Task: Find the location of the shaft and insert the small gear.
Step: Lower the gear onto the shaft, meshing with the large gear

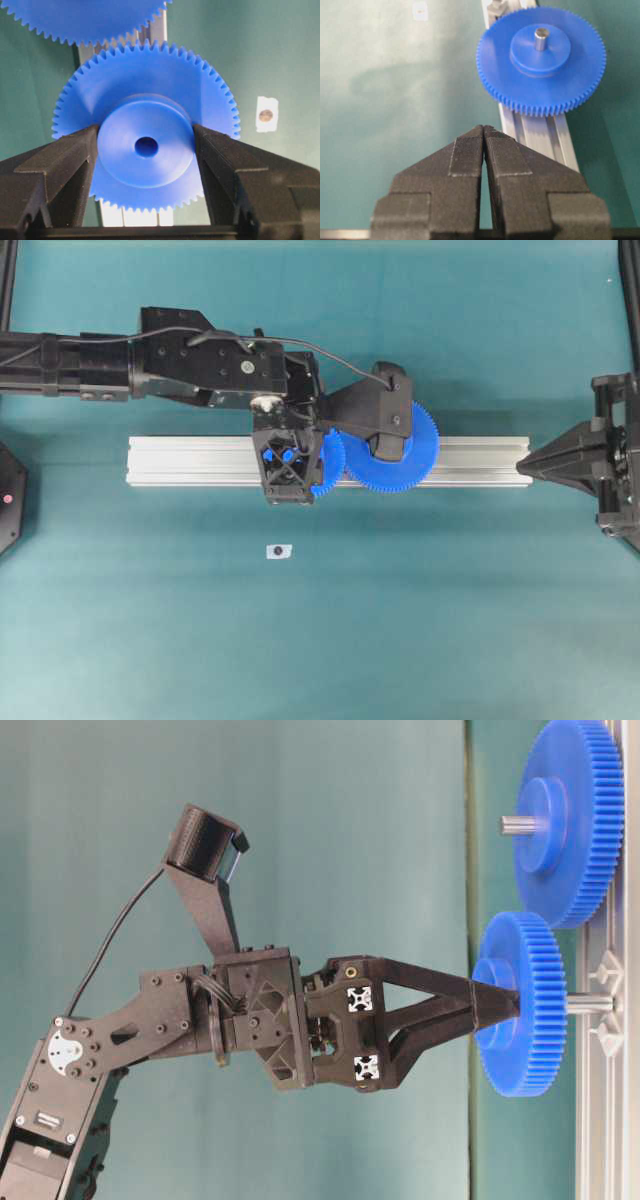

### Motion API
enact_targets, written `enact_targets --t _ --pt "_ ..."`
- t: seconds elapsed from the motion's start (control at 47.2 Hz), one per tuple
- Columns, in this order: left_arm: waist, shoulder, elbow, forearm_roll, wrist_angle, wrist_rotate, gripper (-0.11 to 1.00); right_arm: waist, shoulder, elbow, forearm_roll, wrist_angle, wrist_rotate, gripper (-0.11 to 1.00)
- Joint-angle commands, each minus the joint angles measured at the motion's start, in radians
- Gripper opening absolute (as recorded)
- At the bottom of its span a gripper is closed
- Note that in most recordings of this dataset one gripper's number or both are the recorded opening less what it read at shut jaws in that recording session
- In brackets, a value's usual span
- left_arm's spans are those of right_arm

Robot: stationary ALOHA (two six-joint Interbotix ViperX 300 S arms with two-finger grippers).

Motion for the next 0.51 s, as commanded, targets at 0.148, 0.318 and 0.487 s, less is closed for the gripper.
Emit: enact_targets --t 0.148,0.318,0.487 --pt "0.008 -0.026 -0.031 0.005 -0.003 -0.005 0.65 -0.002 0.005 -0.011 0.0 -0.011 0.011 0.04" --pt "0.008 -0.026 -0.049 0.005 -0.003 -0.006 0.92 -0.002 0.006 -0.011 0.0 -0.009 0.011 0.04" --pt "0.008 -0.026 -0.054 0.005 -0.002 -0.005 0.9 -0.002 0.005 -0.011 0.0 -0.009 0.011 0.04"
